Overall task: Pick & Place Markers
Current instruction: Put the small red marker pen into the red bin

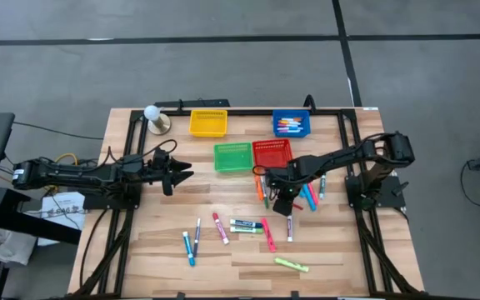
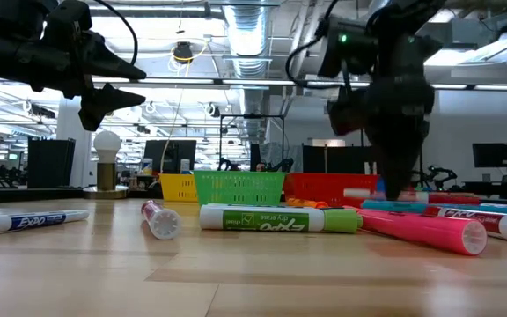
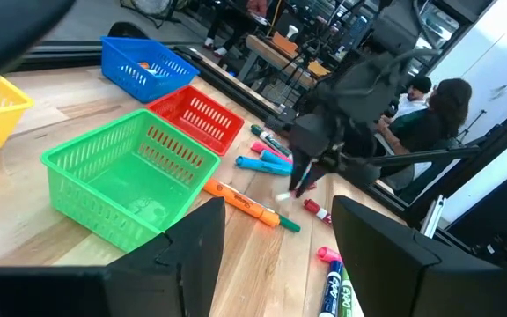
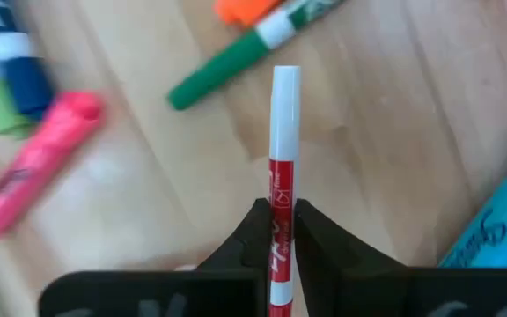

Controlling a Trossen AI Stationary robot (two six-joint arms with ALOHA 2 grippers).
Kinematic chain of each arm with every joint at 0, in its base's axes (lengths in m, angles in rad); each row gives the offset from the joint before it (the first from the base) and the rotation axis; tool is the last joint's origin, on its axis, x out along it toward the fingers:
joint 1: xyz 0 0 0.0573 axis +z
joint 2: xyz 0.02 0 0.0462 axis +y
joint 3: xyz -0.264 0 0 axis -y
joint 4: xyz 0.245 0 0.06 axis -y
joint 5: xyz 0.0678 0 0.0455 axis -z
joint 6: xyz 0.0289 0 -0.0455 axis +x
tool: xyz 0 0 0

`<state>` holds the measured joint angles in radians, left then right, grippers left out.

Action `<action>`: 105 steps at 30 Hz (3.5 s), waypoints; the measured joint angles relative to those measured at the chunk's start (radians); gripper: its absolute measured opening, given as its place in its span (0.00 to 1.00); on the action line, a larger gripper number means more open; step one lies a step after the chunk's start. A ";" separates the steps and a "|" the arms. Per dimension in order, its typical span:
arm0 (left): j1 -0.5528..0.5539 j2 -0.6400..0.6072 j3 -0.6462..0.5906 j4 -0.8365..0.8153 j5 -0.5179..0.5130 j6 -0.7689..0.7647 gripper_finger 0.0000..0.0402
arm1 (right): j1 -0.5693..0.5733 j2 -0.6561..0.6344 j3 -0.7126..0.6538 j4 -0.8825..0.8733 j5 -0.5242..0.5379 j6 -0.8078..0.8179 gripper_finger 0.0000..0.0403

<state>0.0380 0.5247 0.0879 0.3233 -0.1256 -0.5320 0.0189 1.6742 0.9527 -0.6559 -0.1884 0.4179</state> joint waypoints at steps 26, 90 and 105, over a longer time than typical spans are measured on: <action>0.000 0.000 0.000 0.000 0.000 0.000 0.52 | -0.279 -0.568 0.004 0.317 -0.018 -0.064 0.05; 0.000 0.000 0.000 0.000 0.000 0.003 0.52 | -0.470 0.133 0.370 -0.135 0.058 -0.785 0.09; 0.000 0.000 0.000 0.000 0.000 0.003 0.52 | -0.466 0.133 0.369 -0.120 0.057 -0.758 0.08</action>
<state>0.0380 0.5243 0.0879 0.3237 -0.1257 -0.5285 -0.4471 1.8072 1.3212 -0.7760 -0.1309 -0.3403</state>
